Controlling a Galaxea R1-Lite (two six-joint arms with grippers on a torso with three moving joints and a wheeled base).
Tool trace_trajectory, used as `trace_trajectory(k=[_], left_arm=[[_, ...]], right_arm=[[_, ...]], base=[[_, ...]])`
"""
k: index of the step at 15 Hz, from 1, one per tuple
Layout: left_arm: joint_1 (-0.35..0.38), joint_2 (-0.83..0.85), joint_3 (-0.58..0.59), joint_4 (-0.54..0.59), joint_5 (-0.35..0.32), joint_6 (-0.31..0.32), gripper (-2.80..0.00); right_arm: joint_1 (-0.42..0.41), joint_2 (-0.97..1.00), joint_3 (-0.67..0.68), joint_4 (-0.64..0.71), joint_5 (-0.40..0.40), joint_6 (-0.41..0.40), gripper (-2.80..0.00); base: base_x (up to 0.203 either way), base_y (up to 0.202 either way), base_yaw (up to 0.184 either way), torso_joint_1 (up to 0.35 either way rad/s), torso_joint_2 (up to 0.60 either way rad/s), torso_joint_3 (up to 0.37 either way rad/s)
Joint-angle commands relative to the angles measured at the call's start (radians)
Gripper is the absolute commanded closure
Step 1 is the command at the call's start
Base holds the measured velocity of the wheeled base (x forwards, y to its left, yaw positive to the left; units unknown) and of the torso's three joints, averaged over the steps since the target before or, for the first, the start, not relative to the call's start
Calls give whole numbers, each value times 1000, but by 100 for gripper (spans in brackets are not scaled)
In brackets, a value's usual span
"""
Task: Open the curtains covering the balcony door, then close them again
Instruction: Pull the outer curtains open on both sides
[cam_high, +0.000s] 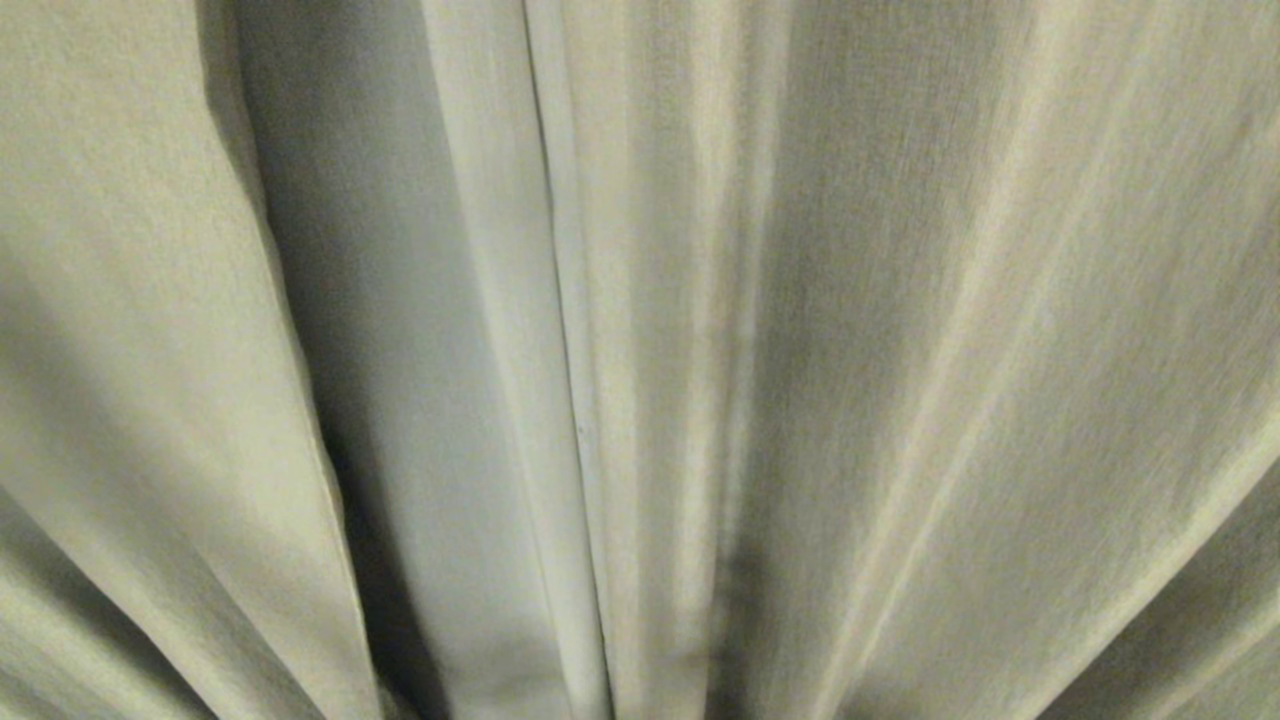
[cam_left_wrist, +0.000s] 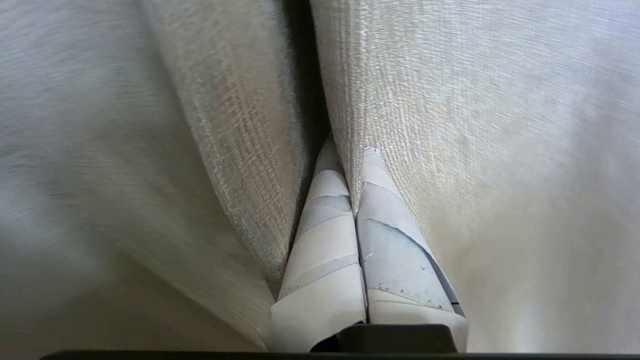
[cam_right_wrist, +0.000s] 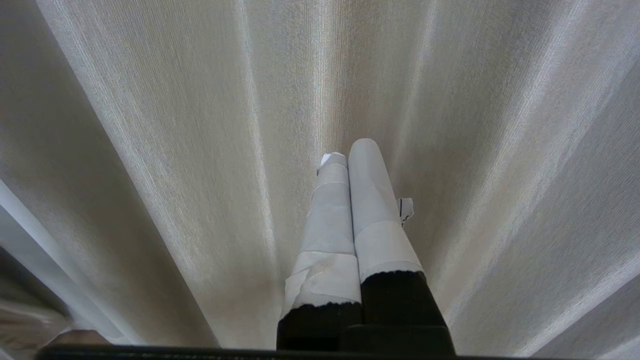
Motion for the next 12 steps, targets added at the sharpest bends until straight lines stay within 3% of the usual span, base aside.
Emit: trace_trajectory(k=[1, 6, 9, 12], left_arm=[[7, -22, -1, -5, -112, 32, 0], [-53, -106, -15, 45, -113, 60, 0], [-111, -125, -15, 3, -113, 148, 0], [-140, -123, -15, -55, -113, 184, 0]], right_arm=[[0, 2, 0, 0, 1, -1, 0], [2, 2, 0, 0, 1, -1, 0], [0, 2, 0, 0, 0, -1, 0], [0, 2, 0, 0, 1, -1, 0]], base=[[0, 0, 0, 0, 0, 0], [0, 0, 0, 0, 0, 0], [0, 0, 0, 0, 0, 0], [0, 0, 0, 0, 0, 0]])
